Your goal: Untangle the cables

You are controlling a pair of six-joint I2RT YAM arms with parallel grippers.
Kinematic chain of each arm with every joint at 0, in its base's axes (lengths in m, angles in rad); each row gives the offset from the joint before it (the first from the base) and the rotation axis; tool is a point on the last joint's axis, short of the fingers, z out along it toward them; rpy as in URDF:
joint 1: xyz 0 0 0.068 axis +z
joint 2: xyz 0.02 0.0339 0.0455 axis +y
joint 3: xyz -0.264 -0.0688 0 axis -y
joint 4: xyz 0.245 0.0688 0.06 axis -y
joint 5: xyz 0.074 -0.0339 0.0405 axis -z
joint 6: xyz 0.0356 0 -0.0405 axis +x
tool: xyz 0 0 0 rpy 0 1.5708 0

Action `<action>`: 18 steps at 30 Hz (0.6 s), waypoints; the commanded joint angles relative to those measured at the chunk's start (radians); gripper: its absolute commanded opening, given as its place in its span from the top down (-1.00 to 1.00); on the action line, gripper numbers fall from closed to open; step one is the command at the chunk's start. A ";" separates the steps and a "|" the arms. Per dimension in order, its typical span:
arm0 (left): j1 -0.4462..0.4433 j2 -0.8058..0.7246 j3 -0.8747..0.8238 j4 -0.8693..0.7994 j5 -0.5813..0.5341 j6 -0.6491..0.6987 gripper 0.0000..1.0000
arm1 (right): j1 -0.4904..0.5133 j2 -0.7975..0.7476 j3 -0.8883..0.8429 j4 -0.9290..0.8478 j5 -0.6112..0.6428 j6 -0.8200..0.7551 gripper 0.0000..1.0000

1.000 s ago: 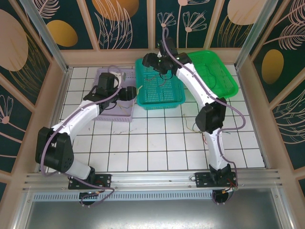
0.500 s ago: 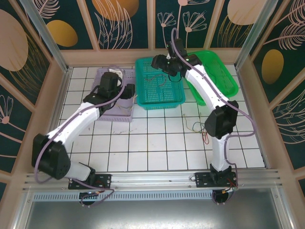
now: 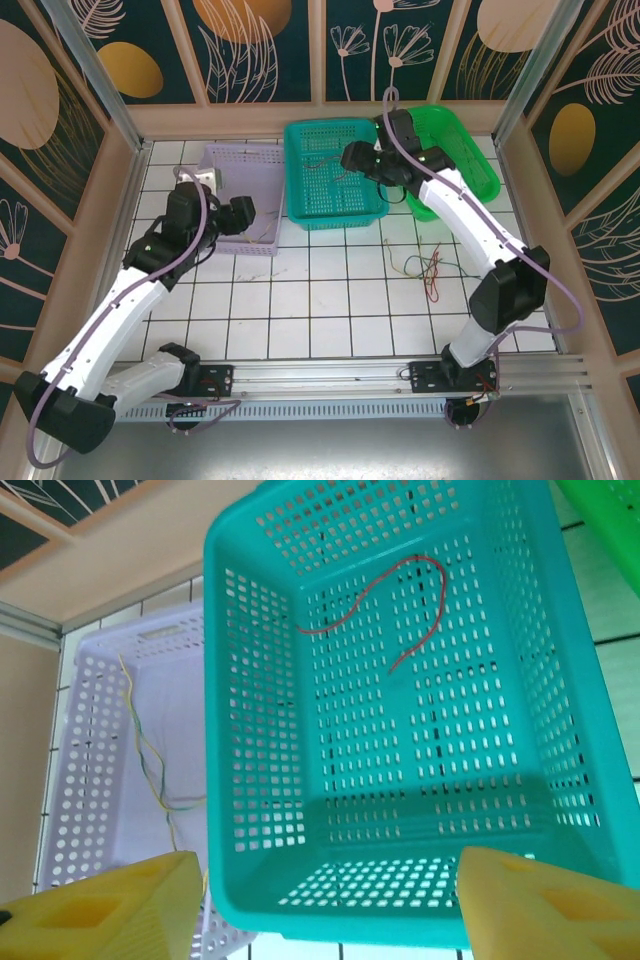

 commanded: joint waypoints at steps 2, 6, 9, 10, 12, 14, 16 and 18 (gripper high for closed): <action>-0.002 0.074 0.090 -0.306 -0.180 -0.111 -0.52 | 0.008 -0.055 -0.065 0.047 -0.004 0.021 -0.35; -0.002 0.163 0.148 -0.395 -0.130 -0.178 -0.52 | 0.029 -0.061 -0.096 0.059 -0.009 0.036 -0.34; -0.002 0.215 0.156 -0.440 -0.078 -0.283 -0.47 | 0.038 -0.061 -0.105 0.066 -0.011 0.046 -0.34; -0.002 0.214 0.145 -0.432 -0.065 -0.322 -0.44 | 0.040 -0.064 -0.108 0.071 -0.015 0.050 -0.33; -0.002 0.191 0.112 -0.378 -0.053 -0.372 -0.33 | 0.041 -0.063 -0.112 0.080 -0.018 0.054 -0.33; -0.002 0.170 0.086 -0.314 -0.059 -0.412 -0.19 | 0.041 -0.061 -0.111 0.084 -0.022 0.055 -0.33; -0.001 0.181 0.080 -0.279 -0.073 -0.429 -0.15 | 0.043 -0.062 -0.111 0.084 -0.023 0.054 -0.33; 0.001 0.205 0.083 -0.254 -0.089 -0.431 -0.10 | 0.043 -0.064 -0.113 0.083 -0.027 0.053 -0.33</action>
